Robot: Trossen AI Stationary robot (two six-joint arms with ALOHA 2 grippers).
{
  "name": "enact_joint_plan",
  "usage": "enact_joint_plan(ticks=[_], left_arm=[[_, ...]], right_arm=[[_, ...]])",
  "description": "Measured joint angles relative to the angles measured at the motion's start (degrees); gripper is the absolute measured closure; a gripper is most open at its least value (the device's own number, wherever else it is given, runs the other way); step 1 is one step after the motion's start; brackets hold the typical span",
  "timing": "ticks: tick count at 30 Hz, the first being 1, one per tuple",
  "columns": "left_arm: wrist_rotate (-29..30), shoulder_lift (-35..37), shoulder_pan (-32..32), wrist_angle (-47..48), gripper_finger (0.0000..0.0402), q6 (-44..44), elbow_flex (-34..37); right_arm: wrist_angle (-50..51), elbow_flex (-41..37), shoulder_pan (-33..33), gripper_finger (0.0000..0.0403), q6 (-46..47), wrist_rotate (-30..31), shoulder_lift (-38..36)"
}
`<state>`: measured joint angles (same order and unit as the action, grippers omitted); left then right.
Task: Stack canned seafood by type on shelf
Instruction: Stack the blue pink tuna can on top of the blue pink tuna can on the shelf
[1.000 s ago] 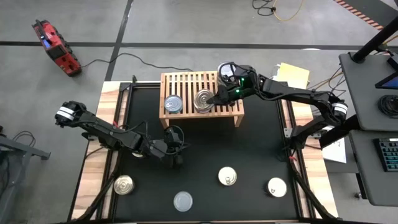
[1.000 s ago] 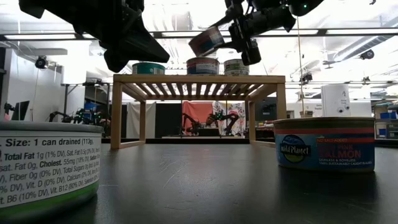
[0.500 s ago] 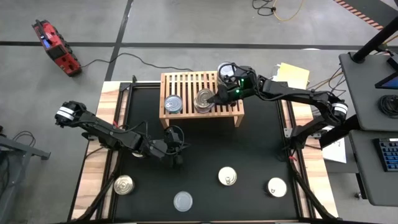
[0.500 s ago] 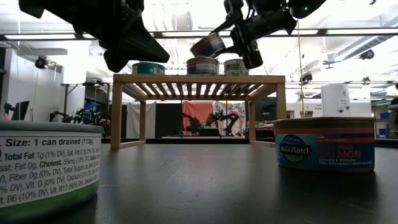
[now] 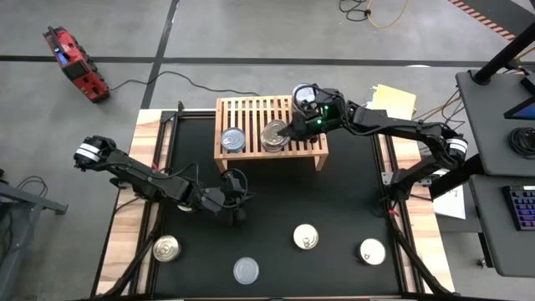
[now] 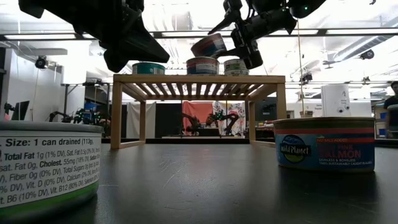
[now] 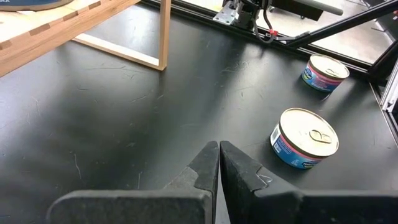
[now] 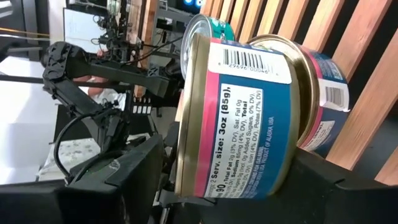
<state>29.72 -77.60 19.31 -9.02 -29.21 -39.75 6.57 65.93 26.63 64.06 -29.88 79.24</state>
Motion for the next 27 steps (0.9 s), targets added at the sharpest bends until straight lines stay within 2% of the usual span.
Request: enact_joint_plan(ticks=[11,17,23,27], left_arm=[[1.35,-0.02,-0.02,-2.70,0.0401,0.70,0.00],[1.70,-0.02,-0.07,-9.15,0.0401,5.47,0.00],[5.08,-0.02,-0.07,-14.84,0.0402,10.02,0.00],[5.88,-0.02,-0.07,-14.43,0.0401,12.56,-1.35]], right_arm=[[-0.02,0.02,0.02,0.0149,0.43,2.07,0.00],[-0.78,0.07,0.02,0.0134,0.45,3.17,0.55],[-2.70,0.09,-0.11,0.0134,1.16,2.98,1.82],[-2.81,0.09,-0.11,0.0141,0.88,2.92,1.88]])
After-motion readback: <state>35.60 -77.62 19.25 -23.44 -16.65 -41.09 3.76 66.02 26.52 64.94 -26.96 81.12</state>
